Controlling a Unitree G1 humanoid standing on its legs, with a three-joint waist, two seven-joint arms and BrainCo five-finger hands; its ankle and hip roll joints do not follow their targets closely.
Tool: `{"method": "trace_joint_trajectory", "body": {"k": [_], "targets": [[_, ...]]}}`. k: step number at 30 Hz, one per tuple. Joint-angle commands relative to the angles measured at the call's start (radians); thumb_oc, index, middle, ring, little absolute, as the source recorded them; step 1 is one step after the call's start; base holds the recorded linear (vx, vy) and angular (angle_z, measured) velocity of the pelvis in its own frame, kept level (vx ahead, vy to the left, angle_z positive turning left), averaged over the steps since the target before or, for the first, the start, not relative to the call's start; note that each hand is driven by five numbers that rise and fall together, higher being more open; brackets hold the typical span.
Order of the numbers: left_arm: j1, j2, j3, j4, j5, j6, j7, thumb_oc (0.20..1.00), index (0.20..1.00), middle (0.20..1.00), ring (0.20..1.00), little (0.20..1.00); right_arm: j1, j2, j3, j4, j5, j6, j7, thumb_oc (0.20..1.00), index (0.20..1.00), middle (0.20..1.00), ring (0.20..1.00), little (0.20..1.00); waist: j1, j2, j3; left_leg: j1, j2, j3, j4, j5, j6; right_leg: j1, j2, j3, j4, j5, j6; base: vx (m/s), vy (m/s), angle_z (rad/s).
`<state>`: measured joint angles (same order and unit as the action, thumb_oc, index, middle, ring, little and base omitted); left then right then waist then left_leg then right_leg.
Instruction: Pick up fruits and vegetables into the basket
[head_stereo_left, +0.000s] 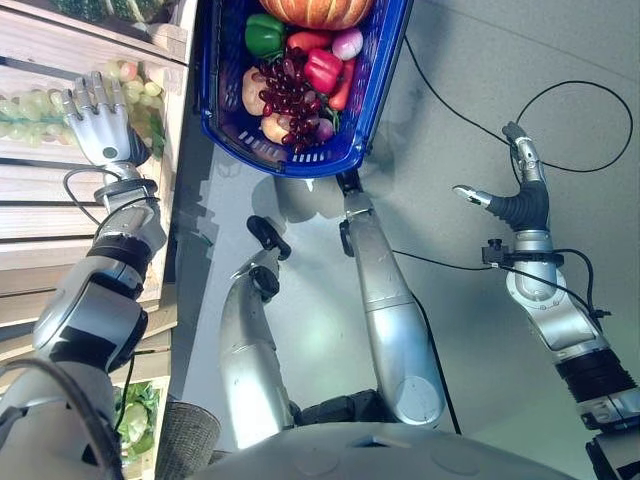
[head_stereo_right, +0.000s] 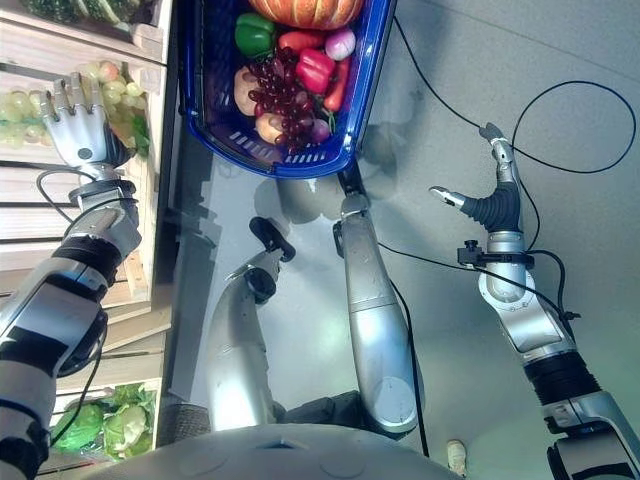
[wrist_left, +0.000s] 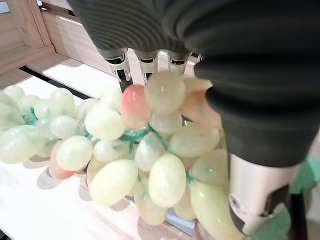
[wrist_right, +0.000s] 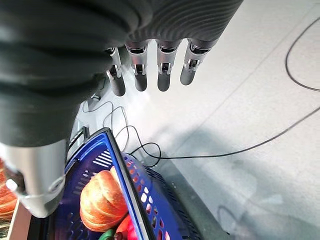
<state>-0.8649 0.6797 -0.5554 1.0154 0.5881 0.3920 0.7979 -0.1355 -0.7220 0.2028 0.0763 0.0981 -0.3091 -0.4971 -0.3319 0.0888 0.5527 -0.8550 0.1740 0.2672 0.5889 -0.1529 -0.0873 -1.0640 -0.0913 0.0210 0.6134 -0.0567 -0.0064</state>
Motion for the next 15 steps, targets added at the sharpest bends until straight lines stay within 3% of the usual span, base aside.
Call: {"method": "trace_joint_trajectory", "body": {"k": [1,5,14,15], "targets": [[0.034,0.072,-0.006,0.066,-0.009,0.052,0.027,1.000,1.000,1.000,1.000,1.000,-0.020,0.035,0.014,-0.001,0.025,-0.061,-0.026,1.000,1.000,1.000,1.000,1.000,0.005,-0.060,-0.033,-0.082,-0.011,0.002,0.065,-0.064,0.034,-0.022,0.007,0.014,0.028,-0.072,0.077,0.00,0.000,0.00],[0.020,0.074,-0.006,0.066,-0.013,0.078,0.047,1.000,1.000,1.000,1.000,1.000,-0.027,0.035,0.016,0.012,0.031,-0.066,-0.030,1.000,1.000,1.000,1.000,1.000,0.004,-0.063,-0.033,-0.096,-0.011,-0.001,0.075,-0.069,0.036,-0.035,0.009,0.013,0.033,-0.070,0.075,0.00,0.000,0.00],[-0.020,0.079,0.000,0.081,-0.101,0.067,0.047,1.000,1.000,1.000,1.000,1.000,-0.040,0.037,0.028,0.045,0.044,-0.084,-0.039,1.000,1.000,1.000,1.000,1.000,0.005,-0.070,-0.033,-0.124,-0.010,-0.014,0.095,-0.076,0.039,-0.059,0.012,0.010,0.043,-0.066,0.072,0.00,0.000,0.00],[-0.026,0.080,0.000,0.085,-0.112,0.064,0.042,0.746,0.746,0.746,0.746,0.746,-0.042,0.038,0.029,0.049,0.045,-0.086,-0.038,1.000,1.000,1.000,1.000,1.000,0.005,-0.072,-0.033,-0.127,-0.011,-0.015,0.095,-0.076,0.040,-0.062,0.013,0.009,0.043,-0.064,0.071,0.00,0.000,0.00]]}}
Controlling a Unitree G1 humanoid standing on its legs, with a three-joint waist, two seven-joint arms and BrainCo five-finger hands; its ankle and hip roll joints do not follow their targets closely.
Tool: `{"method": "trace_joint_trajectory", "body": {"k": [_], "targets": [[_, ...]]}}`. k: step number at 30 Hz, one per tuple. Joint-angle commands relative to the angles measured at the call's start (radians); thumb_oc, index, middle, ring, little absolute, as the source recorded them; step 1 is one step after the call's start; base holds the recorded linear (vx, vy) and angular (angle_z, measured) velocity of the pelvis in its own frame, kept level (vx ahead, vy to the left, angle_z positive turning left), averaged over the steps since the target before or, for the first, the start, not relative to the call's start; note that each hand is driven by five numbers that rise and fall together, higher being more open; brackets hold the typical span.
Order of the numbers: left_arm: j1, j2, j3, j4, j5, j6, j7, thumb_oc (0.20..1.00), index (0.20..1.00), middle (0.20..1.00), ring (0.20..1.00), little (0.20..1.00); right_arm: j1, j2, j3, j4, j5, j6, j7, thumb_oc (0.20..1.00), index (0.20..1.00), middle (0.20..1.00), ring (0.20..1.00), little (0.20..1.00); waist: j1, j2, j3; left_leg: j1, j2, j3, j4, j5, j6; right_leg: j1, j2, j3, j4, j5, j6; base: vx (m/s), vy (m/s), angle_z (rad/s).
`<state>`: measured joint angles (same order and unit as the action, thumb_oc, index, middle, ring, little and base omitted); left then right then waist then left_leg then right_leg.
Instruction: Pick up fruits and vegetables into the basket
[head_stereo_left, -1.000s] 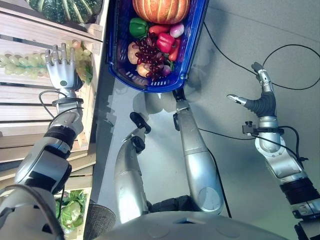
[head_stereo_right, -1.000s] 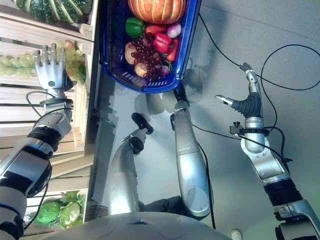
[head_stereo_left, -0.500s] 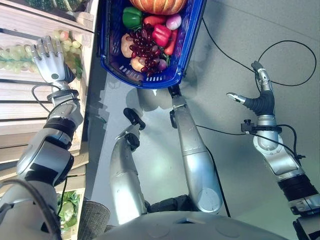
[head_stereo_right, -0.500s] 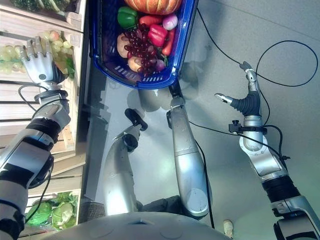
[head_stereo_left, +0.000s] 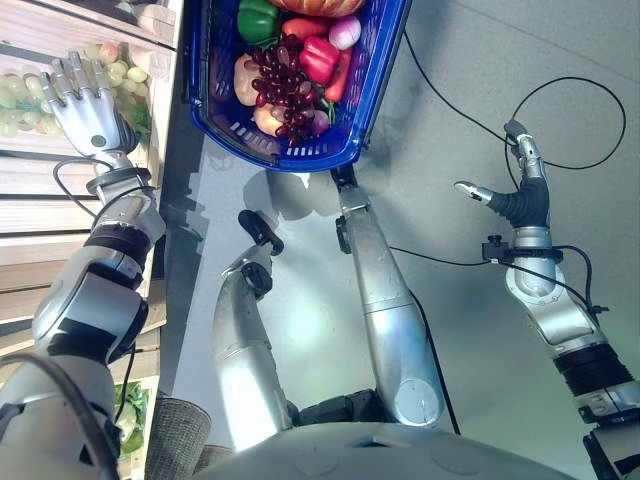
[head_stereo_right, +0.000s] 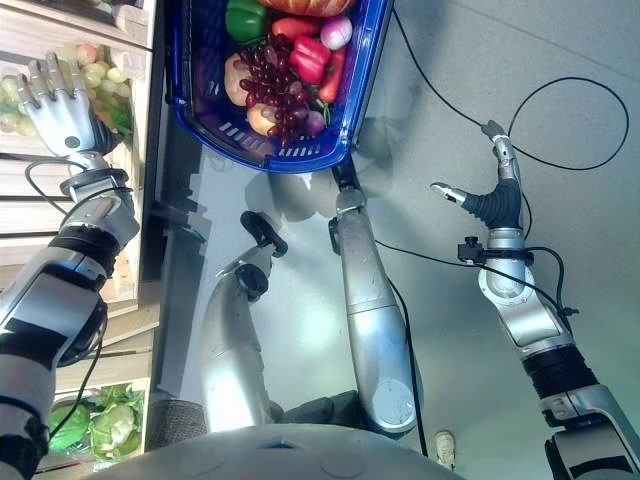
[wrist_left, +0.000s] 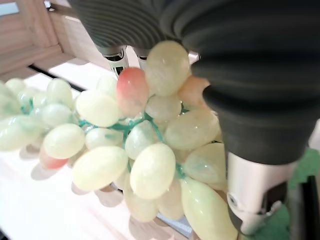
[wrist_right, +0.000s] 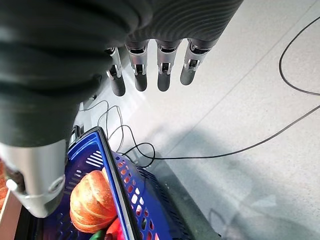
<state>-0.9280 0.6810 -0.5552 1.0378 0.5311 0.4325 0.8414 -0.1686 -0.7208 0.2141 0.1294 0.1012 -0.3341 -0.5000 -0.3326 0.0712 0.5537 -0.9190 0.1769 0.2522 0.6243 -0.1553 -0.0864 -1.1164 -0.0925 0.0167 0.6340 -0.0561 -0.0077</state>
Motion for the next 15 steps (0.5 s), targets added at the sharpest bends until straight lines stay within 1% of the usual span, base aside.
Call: {"method": "trace_joint_trajectory", "body": {"k": [1,4,9,15], "targets": [[0.030,0.078,-0.003,0.066,-0.062,0.021,-0.016,0.200,0.200,0.200,0.200,0.200,-0.012,0.038,0.021,-0.002,0.042,-0.061,-0.036,1.000,1.000,1.000,1.000,1.000,0.005,-0.056,-0.034,-0.068,-0.013,-0.002,0.064,-0.074,0.039,-0.014,0.016,0.015,0.025,-0.065,0.071,0.00,0.000,0.00],[0.011,0.081,-0.011,0.080,-0.079,0.000,-0.056,0.200,0.200,0.200,0.200,0.200,-0.019,0.037,0.022,0.005,0.049,-0.063,-0.032,1.000,1.000,1.000,1.000,1.000,0.005,-0.060,-0.034,-0.071,-0.014,-0.005,0.067,-0.076,0.040,-0.017,0.017,0.012,0.028,-0.064,0.070,0.00,0.000,0.00],[0.011,0.079,-0.011,0.085,-0.106,-0.012,-0.061,0.200,0.200,0.200,0.200,0.200,-0.022,0.035,0.019,0.010,0.041,-0.066,-0.029,1.000,1.000,1.000,1.000,1.000,0.006,-0.060,-0.034,-0.067,-0.015,-0.007,0.064,-0.075,0.039,-0.015,0.016,0.011,0.027,-0.062,0.070,0.00,0.000,0.00],[0.027,0.082,0.007,0.086,-0.172,-0.024,-0.049,0.200,0.200,0.200,0.200,0.200,-0.021,0.030,0.014,0.003,0.016,-0.060,-0.034,1.000,1.000,1.000,1.000,1.000,0.006,-0.058,-0.034,-0.052,-0.014,-0.006,0.059,-0.073,0.036,-0.002,0.012,0.009,0.022,-0.062,0.069,0.00,0.012,0.00]]}}
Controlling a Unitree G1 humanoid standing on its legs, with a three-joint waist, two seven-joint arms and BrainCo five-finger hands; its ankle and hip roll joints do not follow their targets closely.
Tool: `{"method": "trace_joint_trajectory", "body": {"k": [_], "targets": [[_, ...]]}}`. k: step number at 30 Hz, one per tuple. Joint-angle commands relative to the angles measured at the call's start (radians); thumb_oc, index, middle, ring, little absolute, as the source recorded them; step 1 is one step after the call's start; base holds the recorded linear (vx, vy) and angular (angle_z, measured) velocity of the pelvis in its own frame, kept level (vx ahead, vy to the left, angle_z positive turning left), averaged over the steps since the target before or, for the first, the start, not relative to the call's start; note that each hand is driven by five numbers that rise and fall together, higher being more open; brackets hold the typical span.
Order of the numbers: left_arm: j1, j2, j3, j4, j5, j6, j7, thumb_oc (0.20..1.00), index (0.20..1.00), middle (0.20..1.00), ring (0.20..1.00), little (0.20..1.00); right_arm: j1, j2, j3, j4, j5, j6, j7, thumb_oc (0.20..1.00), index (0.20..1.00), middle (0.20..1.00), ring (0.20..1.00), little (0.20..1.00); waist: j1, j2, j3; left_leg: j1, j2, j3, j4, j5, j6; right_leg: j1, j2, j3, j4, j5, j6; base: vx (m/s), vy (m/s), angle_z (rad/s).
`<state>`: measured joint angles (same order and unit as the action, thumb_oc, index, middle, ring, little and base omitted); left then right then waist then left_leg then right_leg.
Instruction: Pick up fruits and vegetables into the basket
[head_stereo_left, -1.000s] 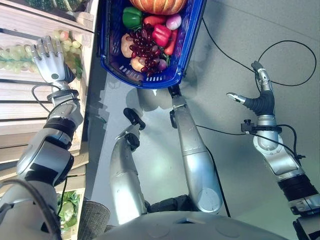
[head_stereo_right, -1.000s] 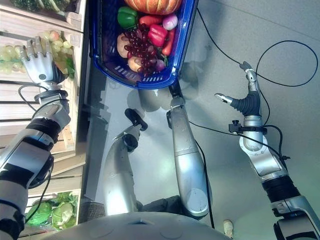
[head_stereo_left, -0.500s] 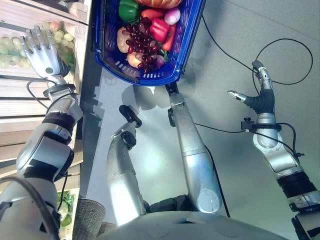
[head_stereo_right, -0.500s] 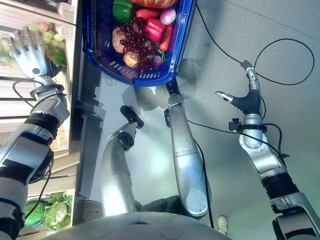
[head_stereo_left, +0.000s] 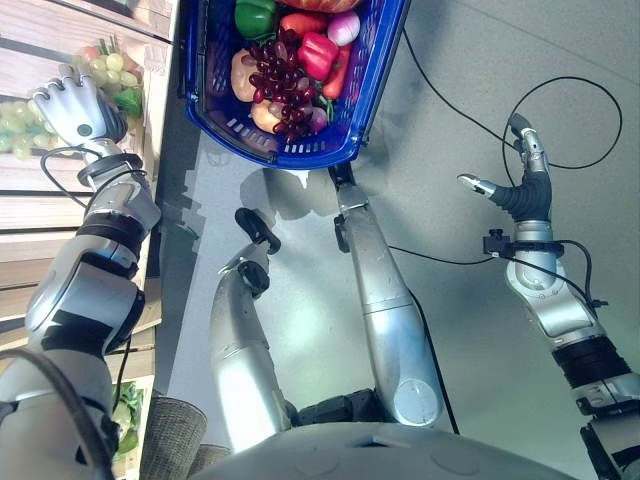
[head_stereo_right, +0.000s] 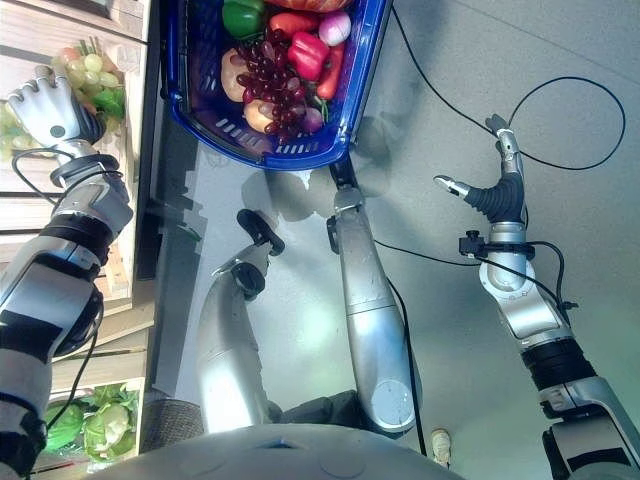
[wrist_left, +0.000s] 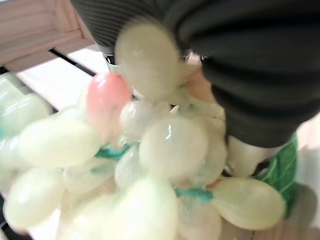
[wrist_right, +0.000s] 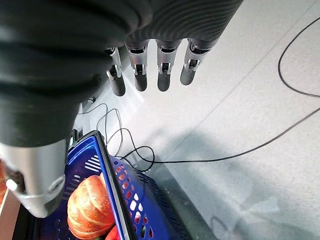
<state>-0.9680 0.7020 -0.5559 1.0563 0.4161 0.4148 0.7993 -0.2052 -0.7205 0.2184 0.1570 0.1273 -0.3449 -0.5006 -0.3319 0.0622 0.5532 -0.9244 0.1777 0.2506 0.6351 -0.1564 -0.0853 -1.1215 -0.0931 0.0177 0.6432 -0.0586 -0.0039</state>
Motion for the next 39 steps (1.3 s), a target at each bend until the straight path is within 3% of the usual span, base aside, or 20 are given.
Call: {"method": "trace_joint_trajectory", "body": {"k": [1,7,13,19,20,23,24,29,32,33,39], "targets": [[0.069,0.059,0.019,0.065,-0.093,-0.012,-0.001,0.200,0.200,0.200,0.200,0.200,0.017,0.028,0.007,-0.027,-0.019,-0.052,-0.034,1.000,1.000,1.000,1.000,1.000,0.006,-0.049,-0.033,-0.041,-0.014,-0.005,0.046,-0.072,0.034,0.009,0.011,0.008,0.012,-0.061,0.065,-0.01,0.032,0.00],[0.086,0.059,0.069,0.049,-0.208,-0.059,0.016,0.200,0.200,0.200,0.200,0.200,0.020,0.031,0.005,-0.034,-0.029,-0.048,-0.025,1.000,1.000,1.000,1.000,1.000,0.015,-0.048,-0.033,-0.019,-0.016,-0.010,0.036,-0.067,0.031,0.033,0.006,0.005,0.008,-0.066,0.064,0.00,0.006,0.00],[0.158,0.028,0.199,-0.041,-0.364,-0.190,-0.001,0.200,0.200,0.200,0.200,0.200,0.038,0.035,-0.009,-0.069,-0.034,-0.009,0.003,1.000,1.000,1.000,1.000,1.000,0.039,-0.046,-0.033,0.029,-0.027,-0.022,0.008,-0.056,0.032,0.087,-0.005,-0.008,-0.004,-0.075,0.066,-0.01,0.025,0.03],[0.267,-0.035,0.328,-0.206,-0.526,-0.354,-0.077,0.200,0.200,0.200,0.200,0.200,0.070,0.051,-0.023,-0.116,-0.068,0.113,0.105,1.000,1.000,1.000,1.000,1.000,0.069,-0.042,-0.033,0.111,-0.043,-0.030,-0.030,-0.041,0.035,0.174,-0.017,-0.032,-0.014,-0.091,0.070,0.00,0.035,0.09],[0.292,-0.046,0.346,-0.238,-0.570,-0.413,-0.102,0.200,0.200,0.200,0.200,0.200,0.075,0.051,-0.018,-0.116,-0.087,0.149,0.130,1.000,1.000,1.000,1.000,1.000,0.078,-0.042,-0.033,0.127,-0.046,-0.033,-0.036,-0.038,0.035,0.194,-0.019,-0.036,-0.016,-0.094,0.071,0.00,0.012,0.15],[0.323,-0.063,0.372,-0.286,-0.619,-0.455,-0.139,0.200,0.200,0.200,0.200,0.200,0.086,0.056,-0.012,-0.118,-0.103,0.175,0.137,1.000,1.000,1.000,1.000,1.000,0.087,-0.040,-0.033,0.153,-0.052,-0.033,-0.050,-0.033,0.038,0.222,-0.022,-0.044,-0.023,-0.097,0.071,-0.01,0.010,0.14],[0.362,-0.078,0.398,-0.336,-0.659,-0.524,-0.194,0.200,0.200,0.200,0.200,0.200,0.099,0.061,-0.013,-0.122,-0.104,0.198,0.163,1.000,1.000,1.000,1.000,1.000,0.098,-0.041,-0.033,0.184,-0.060,-0.035,-0.063,-0.030,0.041,0.259,-0.025,-0.052,-0.030,-0.101,0.072,-0.01,-0.011,0.07],[0.440,-0.108,0.446,-0.484,-0.701,-0.671,-0.281,0.200,0.200,0.200,0.200,0.200,0.119,0.080,-0.021,-0.147,-0.155,0.267,0.244,1.000,1.000,1.000,1.000,1.000,0.125,-0.050,-0.033,0.263,-0.072,-0.043,-0.087,-0.028,0.049,0.355,-0.032,-0.070,-0.049,-0.107,0.074,0.01,-0.011,0.11],[0.471,-0.112,0.454,-0.555,-0.688,-0.701,-0.300,0.200,0.200,0.200,0.200,0.200,0.119,0.083,-0.019,-0.164,-0.193,0.299,0.280,1.000,1.000,1.000,1.000,1.000,0.133,-0.052,-0.033,0.297,-0.076,-0.047,-0.095,-0.029,0.051,0.392,-0.033,-0.073,-0.055,-0.110,0.076,0.02,0.009,0.06],[0.487,-0.105,0.465,-0.605,-0.669,-0.738,-0.318,0.200,0.200,0.200,0.200,0.200,0.118,0.078,-0.019,-0.181,-0.228,0.315,0.302,1.000,1.000,1.000,1.000,1.000,0.139,-0.053,-0.033,0.318,-0.078,-0.050,-0.102,-0.028,0.053,0.417,-0.033,-0.073,-0.061,-0.111,0.076,0.02,0.014,0.04],[0.509,-0.073,0.485,-0.762,-0.636,-0.758,-0.371,0.200,0.200,0.200,0.200,0.200,0.079,0.075,-0.002,-0.214,-0.257,0.370,0.358,1.000,1.000,1.000,1.000,1.000,0.159,-0.051,-0.033,0.404,-0.085,-0.056,-0.134,-0.020,0.055,0.506,-0.037,-0.073,-0.083,-0.115,0.079,0.00,0.000,0.00]]}}
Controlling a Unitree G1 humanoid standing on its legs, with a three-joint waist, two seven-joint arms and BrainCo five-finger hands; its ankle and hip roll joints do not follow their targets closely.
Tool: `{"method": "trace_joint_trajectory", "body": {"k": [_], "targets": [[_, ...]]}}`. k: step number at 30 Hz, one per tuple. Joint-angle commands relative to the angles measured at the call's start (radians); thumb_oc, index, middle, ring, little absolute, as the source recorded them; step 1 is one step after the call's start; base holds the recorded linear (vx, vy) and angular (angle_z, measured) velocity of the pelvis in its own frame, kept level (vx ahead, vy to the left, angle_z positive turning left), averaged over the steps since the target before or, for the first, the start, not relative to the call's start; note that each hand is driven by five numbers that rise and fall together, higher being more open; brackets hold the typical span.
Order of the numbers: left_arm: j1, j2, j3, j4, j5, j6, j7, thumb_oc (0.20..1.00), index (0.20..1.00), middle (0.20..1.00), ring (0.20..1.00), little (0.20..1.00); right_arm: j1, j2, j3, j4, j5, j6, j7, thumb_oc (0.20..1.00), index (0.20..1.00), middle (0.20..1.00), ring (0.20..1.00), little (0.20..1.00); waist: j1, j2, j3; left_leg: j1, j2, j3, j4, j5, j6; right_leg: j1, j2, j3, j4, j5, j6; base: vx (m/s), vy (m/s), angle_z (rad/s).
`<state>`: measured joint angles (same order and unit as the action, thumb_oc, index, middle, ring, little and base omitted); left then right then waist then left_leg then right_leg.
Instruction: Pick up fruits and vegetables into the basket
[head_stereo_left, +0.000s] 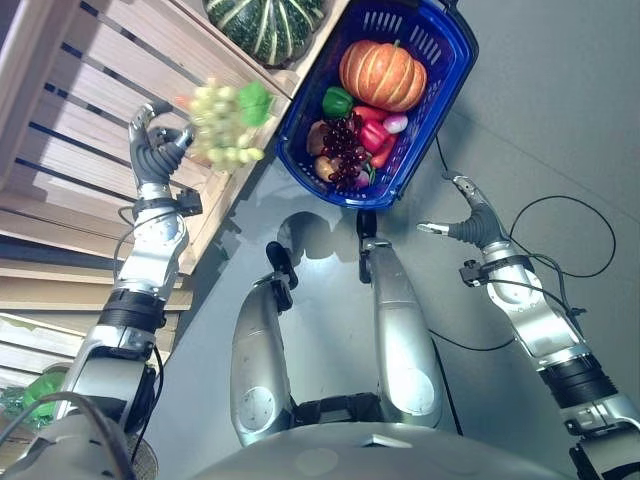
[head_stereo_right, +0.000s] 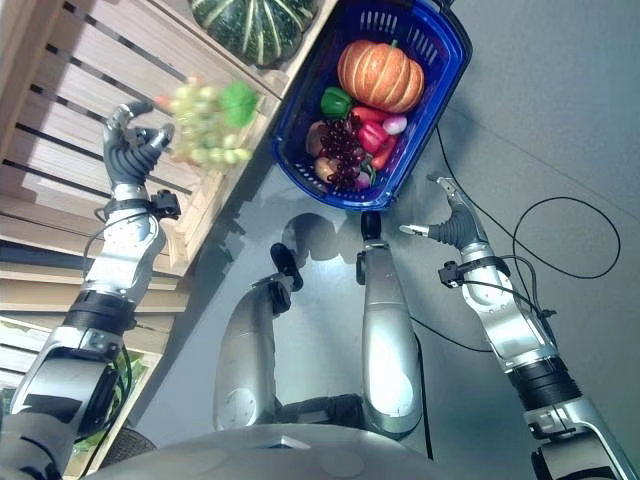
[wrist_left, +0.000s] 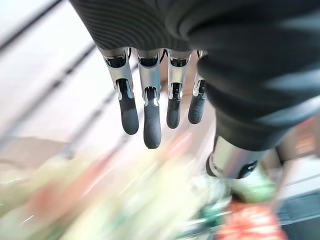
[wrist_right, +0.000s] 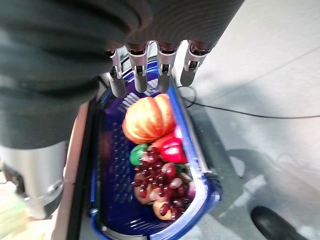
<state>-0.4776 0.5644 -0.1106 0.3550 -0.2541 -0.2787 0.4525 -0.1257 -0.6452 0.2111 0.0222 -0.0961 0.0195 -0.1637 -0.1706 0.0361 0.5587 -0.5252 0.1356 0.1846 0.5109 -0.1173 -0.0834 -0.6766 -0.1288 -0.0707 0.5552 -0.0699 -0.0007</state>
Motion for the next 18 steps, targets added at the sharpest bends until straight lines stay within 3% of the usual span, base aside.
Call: {"method": "trace_joint_trajectory", "body": {"k": [1,5,6,13,18], "targets": [[0.017,0.072,0.041,-0.094,0.040,-0.049,-0.039,0.200,0.200,0.200,0.200,0.200,-0.018,0.000,0.013,-0.087,-0.037,0.039,0.028,1.000,1.000,1.000,1.000,1.000,0.003,-0.023,-0.039,0.019,-0.044,0.008,-0.014,-0.057,0.053,0.078,-0.003,0.015,0.001,-0.104,0.076,0.00,0.000,0.00],[0.013,0.092,0.045,-0.174,0.022,-0.046,-0.094,0.200,0.200,0.200,0.200,0.200,-0.087,0.003,0.043,-0.098,-0.069,0.109,0.021,1.000,1.000,1.000,1.000,1.000,0.019,-0.016,-0.039,0.081,-0.052,-0.001,-0.039,-0.049,0.051,0.144,-0.012,0.010,-0.018,-0.107,0.074,-0.01,0.000,0.00],[0.010,0.091,0.045,-0.195,0.018,-0.045,-0.105,0.200,0.200,0.200,0.200,0.200,-0.106,0.008,0.051,-0.101,-0.084,0.121,0.022,1.000,1.000,1.000,1.000,1.000,0.022,-0.015,-0.039,0.081,-0.053,0.007,-0.051,-0.021,0.057,0.146,-0.014,0.004,-0.030,-0.083,0.066,-0.07,-0.001,-0.01],[-0.013,0.057,0.020,-0.305,-0.020,-0.033,-0.204,0.200,0.200,0.200,0.200,0.200,-0.243,0.063,0.138,-0.112,-0.107,0.227,0.039,1.000,1.000,1.000,1.000,1.000,0.052,-0.004,-0.051,0.184,-0.068,-0.013,-0.085,-0.016,0.054,0.257,-0.037,-0.006,-0.060,-0.087,0.065,0.03,-0.002,0.01],[-0.032,0.046,-0.013,-0.321,0.031,0.030,-0.211,0.200,0.200,0.200,0.200,0.200,-0.299,0.094,0.175,-0.100,-0.078,0.284,0.034,1.000,1.000,1.000,1.000,1.000,0.066,-0.005,-0.074,0.221,-0.069,-0.019,-0.101,-0.012,0.051,0.297,-0.043,-0.011,-0.072,-0.088,0.068,0.05,-0.029,0.06]]}}
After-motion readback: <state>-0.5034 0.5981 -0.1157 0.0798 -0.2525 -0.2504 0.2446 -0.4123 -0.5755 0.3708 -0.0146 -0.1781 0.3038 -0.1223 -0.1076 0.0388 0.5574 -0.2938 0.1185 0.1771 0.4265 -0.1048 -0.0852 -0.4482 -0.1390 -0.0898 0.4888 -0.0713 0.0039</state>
